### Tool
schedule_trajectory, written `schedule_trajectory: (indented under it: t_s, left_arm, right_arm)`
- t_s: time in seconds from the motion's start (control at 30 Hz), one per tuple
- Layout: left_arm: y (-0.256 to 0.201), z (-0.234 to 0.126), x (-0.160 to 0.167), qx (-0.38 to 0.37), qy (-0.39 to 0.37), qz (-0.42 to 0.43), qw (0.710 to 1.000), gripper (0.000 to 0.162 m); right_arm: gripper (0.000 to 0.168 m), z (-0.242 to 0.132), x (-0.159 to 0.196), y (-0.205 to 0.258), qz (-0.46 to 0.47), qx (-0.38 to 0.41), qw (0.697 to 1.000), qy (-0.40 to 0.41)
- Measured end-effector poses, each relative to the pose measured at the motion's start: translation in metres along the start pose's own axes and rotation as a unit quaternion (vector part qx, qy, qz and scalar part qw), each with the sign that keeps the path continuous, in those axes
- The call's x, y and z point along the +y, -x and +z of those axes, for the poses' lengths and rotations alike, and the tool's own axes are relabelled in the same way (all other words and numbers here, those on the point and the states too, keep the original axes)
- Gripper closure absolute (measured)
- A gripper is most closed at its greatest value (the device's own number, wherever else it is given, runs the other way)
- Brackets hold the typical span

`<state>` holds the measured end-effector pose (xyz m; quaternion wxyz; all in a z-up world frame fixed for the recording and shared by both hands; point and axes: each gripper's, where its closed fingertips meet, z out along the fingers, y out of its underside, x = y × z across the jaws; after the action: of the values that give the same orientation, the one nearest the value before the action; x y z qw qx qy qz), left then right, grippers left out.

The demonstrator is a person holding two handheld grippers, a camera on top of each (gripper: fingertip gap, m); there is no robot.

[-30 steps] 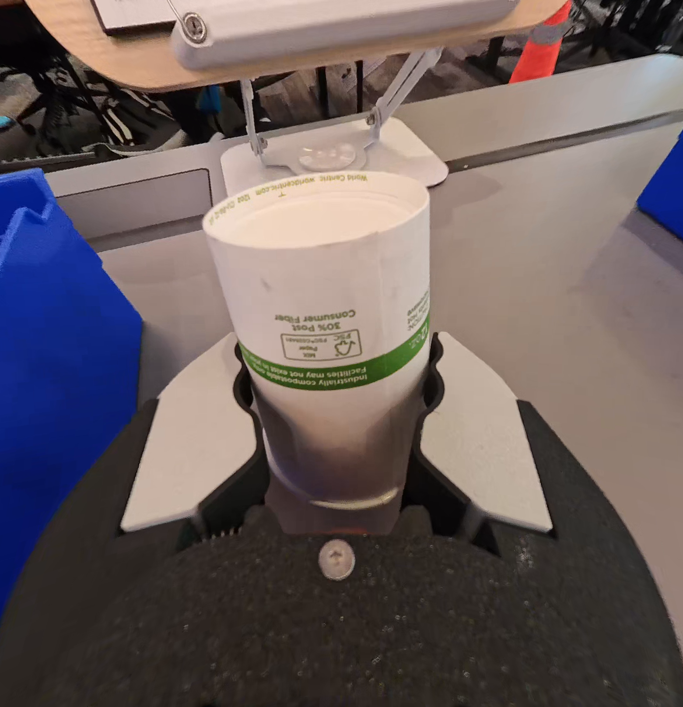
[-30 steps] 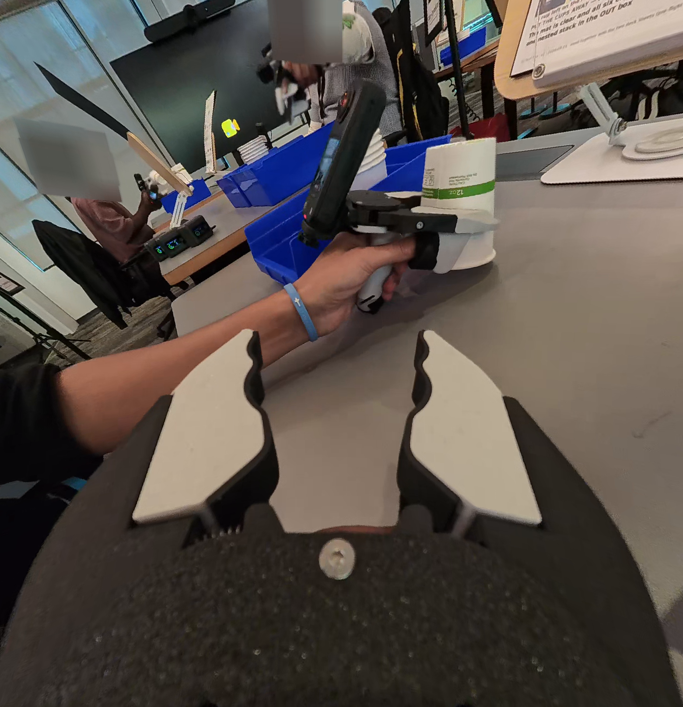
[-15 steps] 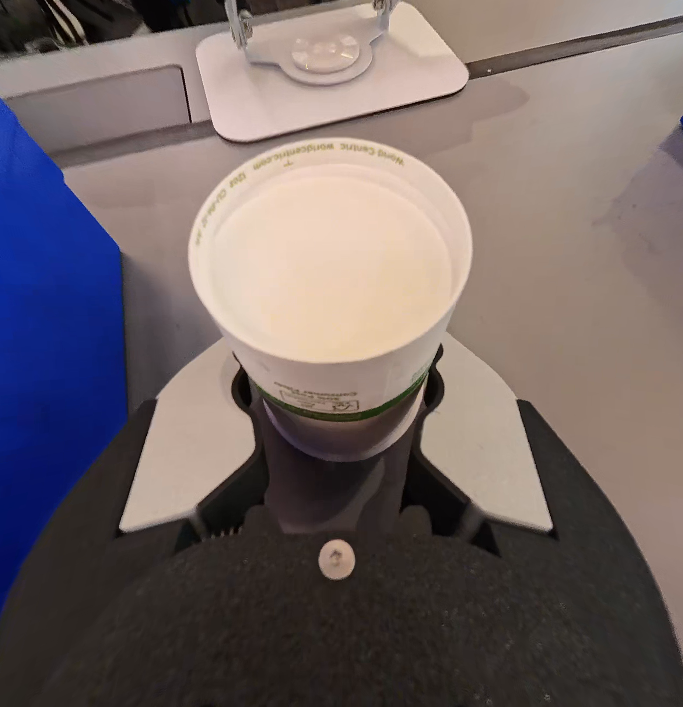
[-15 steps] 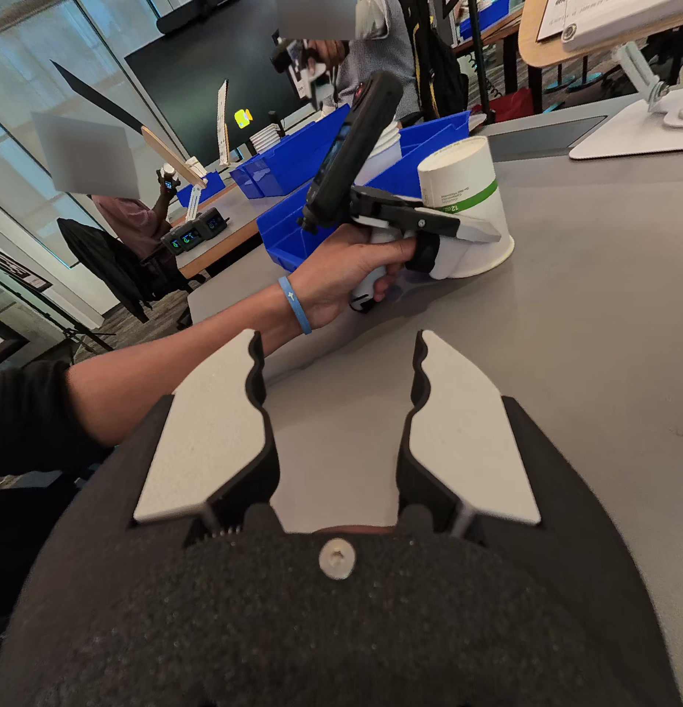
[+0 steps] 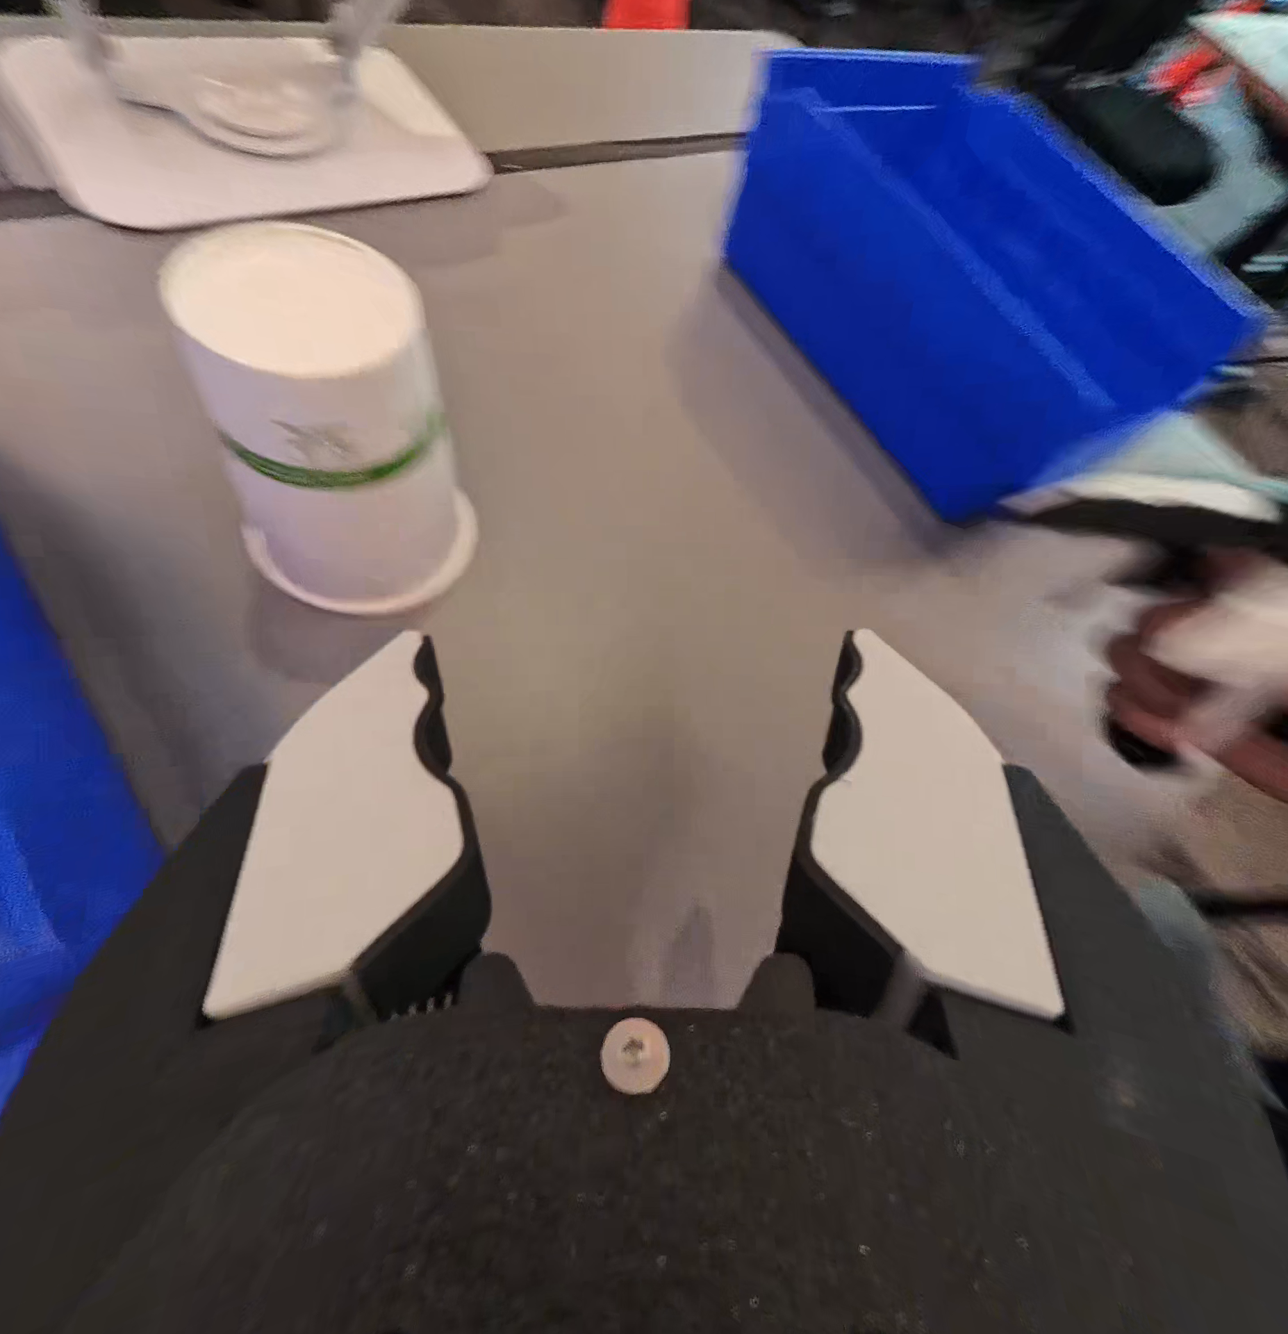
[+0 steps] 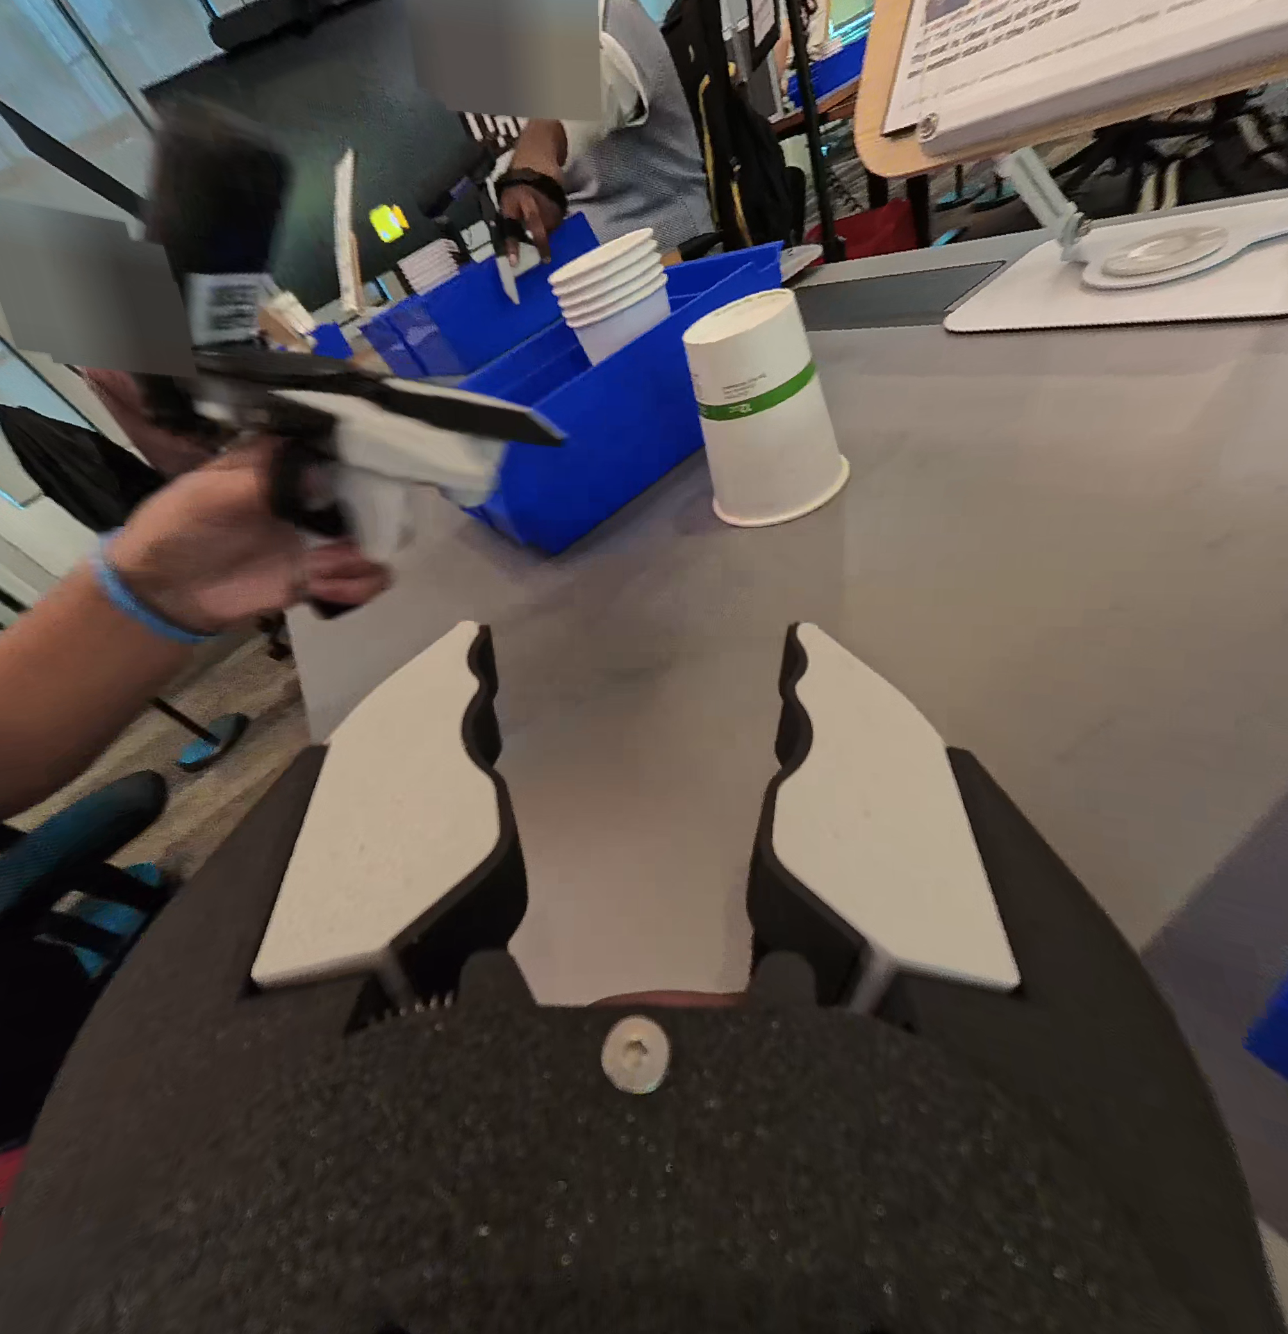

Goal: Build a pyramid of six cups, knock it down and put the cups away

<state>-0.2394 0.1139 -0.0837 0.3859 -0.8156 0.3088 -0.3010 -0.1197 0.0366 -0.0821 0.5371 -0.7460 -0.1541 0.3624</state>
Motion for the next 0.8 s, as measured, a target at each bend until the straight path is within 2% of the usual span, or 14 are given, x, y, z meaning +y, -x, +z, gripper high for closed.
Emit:
schedule_trajectory:
  t_s: [0.07,0.17,0.2,0.23,0.27,0.33,0.4,0.5,0.6,0.8]
  left_arm:
    - [-0.025,-0.037,0.013,0.082,0.006,0.007,0.997,0.075]
    - [-0.024,-0.089,0.012,0.158,0.014,0.049,0.986,0.098]
    - [-0.011,-0.100,0.006,0.159,0.025,0.076,0.984,0.108]
    - [0.014,-0.106,-0.006,0.129,0.026,0.101,0.986,0.116]
    - [0.041,-0.109,-0.018,0.098,0.034,0.127,0.986,0.115]
    - [0.099,-0.106,-0.040,0.032,0.077,0.186,0.979,0.121]
    - [0.159,-0.094,-0.057,-0.043,0.138,0.254,0.956,0.124]
    - [0.214,-0.077,-0.074,-0.081,0.226,0.301,0.923,0.129]
    - [0.233,-0.065,-0.084,-0.068,0.272,0.317,0.906,0.134]
    - [0.250,-0.055,-0.072,-0.046,0.346,0.335,0.875,0.139]
  right_arm:
    - [0.093,-0.002,0.003,-0.005,-0.007,0.008,1.000,0.005]
    - [0.094,0.000,0.009,-0.008,-0.002,0.006,1.000,0.011]
    - [0.094,0.001,0.011,-0.008,0.001,0.004,1.000,0.013]
    - [0.094,0.003,0.012,-0.008,0.004,0.001,1.000,0.016]
    - [0.094,0.005,0.014,-0.006,0.006,-0.003,1.000,0.019]
    - [0.095,0.008,0.016,-0.003,0.002,-0.010,1.000,0.026]
    - [0.095,0.009,0.015,0.000,-0.013,-0.010,0.999,0.030]
    - [0.096,0.010,0.016,0.002,-0.026,-0.009,0.999,0.037]
    - [0.097,0.011,0.019,0.002,-0.018,-0.013,0.999,0.040]
    - [0.097,0.010,0.026,0.002,-0.010,-0.017,0.999,0.049]
